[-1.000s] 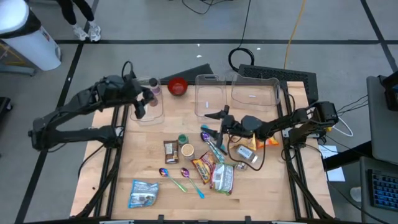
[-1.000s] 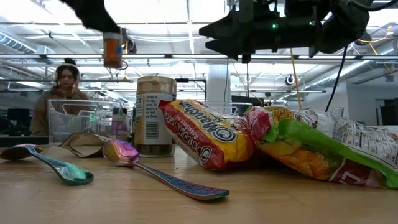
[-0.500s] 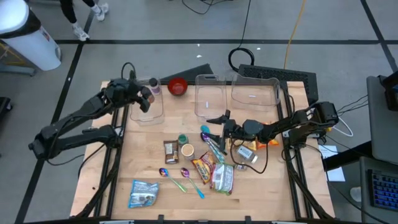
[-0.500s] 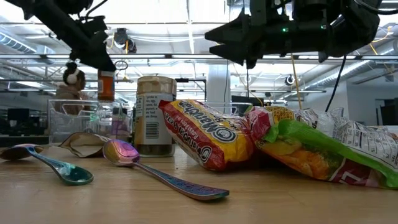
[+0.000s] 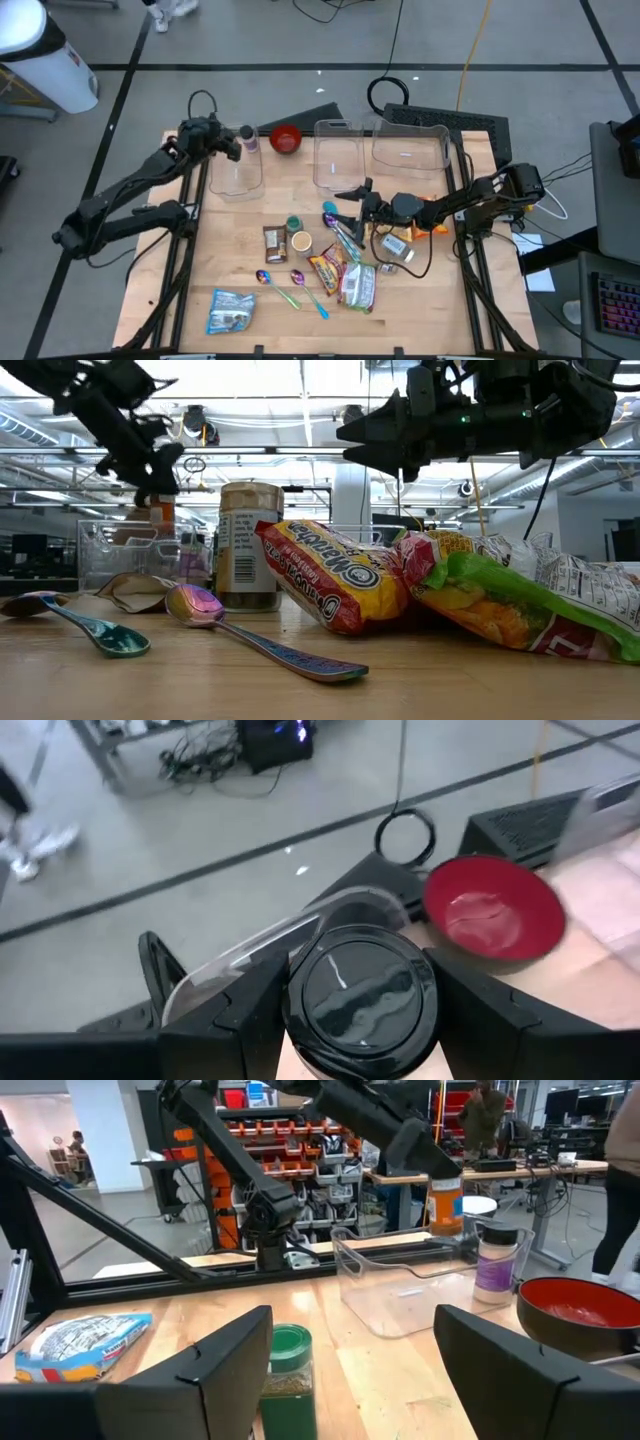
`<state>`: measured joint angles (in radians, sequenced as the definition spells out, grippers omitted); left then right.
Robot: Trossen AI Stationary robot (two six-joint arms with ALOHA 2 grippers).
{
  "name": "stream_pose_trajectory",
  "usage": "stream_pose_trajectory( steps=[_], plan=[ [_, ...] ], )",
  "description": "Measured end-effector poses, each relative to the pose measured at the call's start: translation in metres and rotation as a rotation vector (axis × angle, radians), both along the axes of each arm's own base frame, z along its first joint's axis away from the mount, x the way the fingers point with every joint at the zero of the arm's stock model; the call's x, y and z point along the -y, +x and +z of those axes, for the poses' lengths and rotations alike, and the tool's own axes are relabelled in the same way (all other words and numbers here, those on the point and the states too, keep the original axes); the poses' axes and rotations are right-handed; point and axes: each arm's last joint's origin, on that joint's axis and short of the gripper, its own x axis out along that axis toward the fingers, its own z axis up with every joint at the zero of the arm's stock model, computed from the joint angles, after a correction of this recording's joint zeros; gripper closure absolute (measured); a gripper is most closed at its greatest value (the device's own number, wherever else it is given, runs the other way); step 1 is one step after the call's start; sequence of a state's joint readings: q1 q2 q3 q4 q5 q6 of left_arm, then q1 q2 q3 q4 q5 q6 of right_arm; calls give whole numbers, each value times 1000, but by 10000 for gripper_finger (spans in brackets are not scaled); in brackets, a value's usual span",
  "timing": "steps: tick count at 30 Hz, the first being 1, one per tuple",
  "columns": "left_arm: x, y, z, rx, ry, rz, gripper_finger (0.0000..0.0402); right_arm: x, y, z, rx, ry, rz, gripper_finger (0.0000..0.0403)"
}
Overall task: Pick & Place Food Item
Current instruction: Put the orange seasoning bottle into the left transparent bin
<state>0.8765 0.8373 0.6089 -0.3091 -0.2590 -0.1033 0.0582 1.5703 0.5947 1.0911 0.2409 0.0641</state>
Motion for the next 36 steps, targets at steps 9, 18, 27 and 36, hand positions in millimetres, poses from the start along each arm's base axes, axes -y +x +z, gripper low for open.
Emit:
stream_pose_trajectory(
  steps=[9, 18, 27, 36],
  plan=[
    [-25, 10, -24, -86, -48, 143, 191, 0, 0, 0, 0, -1, -1, 133],
    [-38, 11, -44, -60, -45, 233, 191, 0, 0, 0, 1, 2, -1, 135],
    [-33, 8, -63, -1, 17, 232, 191, 0, 0, 0, 1, 2, -2, 135],
    [-34, 9, -66, -2, 5, 228, 191, 0, 0, 0, 1, 3, -2, 135]
  ],
)
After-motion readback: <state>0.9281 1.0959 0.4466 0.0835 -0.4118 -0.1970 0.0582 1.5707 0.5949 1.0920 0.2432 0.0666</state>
